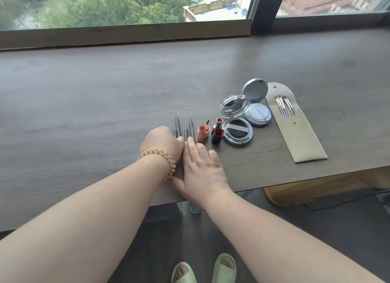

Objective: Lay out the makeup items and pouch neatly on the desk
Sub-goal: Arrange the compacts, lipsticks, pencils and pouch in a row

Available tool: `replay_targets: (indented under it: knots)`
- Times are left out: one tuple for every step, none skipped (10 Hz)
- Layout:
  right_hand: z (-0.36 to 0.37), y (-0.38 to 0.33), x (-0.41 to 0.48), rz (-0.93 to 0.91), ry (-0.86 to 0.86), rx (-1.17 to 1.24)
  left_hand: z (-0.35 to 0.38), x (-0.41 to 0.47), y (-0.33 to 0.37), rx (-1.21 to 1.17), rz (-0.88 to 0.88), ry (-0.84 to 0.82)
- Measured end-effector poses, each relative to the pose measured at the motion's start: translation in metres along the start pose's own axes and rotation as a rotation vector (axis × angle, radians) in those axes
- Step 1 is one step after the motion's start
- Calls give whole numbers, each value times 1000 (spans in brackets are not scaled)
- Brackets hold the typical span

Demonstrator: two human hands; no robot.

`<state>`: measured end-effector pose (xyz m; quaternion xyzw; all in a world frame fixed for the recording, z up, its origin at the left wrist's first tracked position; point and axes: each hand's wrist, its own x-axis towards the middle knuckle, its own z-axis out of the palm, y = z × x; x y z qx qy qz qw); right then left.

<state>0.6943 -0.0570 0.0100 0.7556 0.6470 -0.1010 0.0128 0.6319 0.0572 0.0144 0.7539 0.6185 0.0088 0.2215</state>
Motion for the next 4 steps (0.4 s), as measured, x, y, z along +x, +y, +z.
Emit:
replay_targets:
  knots:
    - [-2, 3, -5, -15, 14, -11, 0, -3, 0, 6, 10, 14]
    - [-4, 11, -11, -27, 45, -28, -2, -7, -1, 13, 6, 23]
    - [-4, 19, -18, -62, 76, -45, -3, -13, -4, 12, -22, 29]
    - [-4, 32, -28, -99, 142, -101, -5, -24, -2, -1, -47, 62]
